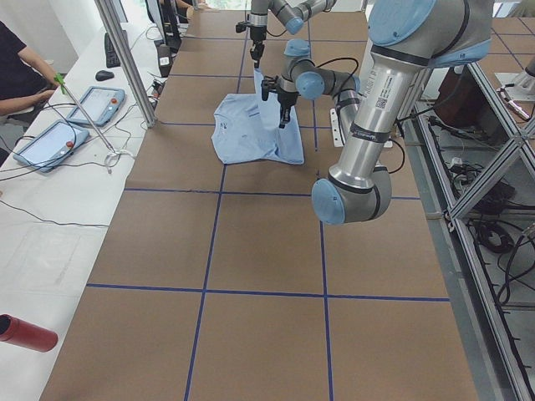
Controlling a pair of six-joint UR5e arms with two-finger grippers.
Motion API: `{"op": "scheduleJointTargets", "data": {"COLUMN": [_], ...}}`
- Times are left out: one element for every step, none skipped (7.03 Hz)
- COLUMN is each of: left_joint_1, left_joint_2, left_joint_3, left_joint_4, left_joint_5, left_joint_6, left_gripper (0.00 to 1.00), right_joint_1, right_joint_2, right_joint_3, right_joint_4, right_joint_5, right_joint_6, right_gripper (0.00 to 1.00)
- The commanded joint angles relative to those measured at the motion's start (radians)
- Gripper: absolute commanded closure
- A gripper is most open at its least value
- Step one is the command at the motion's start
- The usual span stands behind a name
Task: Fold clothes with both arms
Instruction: 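Lift the hem with both grippers and fold it over toward the collar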
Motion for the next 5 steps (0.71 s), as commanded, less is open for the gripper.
{"op": "scheduleJointTargets", "data": {"left_joint_1": [-0.113, -0.137, -0.151, -0.158, -0.158], "left_joint_2": [-0.064, -0.069, -0.069, -0.069, -0.069], "left_joint_3": [0.254, 0.361, 0.408, 0.425, 0.433], "left_joint_4": [-0.162, -0.263, -0.303, -0.307, -0.307], "left_joint_5": [-0.012, -0.011, -0.009, -0.006, -0.006], "left_joint_6": [0.026, 0.028, 0.028, 0.028, 0.026], "left_gripper": [1.0, 1.0, 1.0, 1.0, 1.0], "right_joint_1": [0.041, 0.051, 0.057, 0.057, 0.057], "right_joint_2": [0.098, 0.146, 0.157, 0.161, 0.169], "right_joint_3": [-0.164, -0.245, -0.288, -0.307, -0.329], "right_joint_4": [0.0, 0.026, 0.084, 0.106, 0.108], "right_joint_5": [-0.002, -0.005, -0.009, -0.015, -0.019], "right_joint_6": [-0.028, -0.031, -0.031, -0.031, -0.031], "right_gripper": [1.0, 1.0, 1.0, 1.0, 1.0]}}
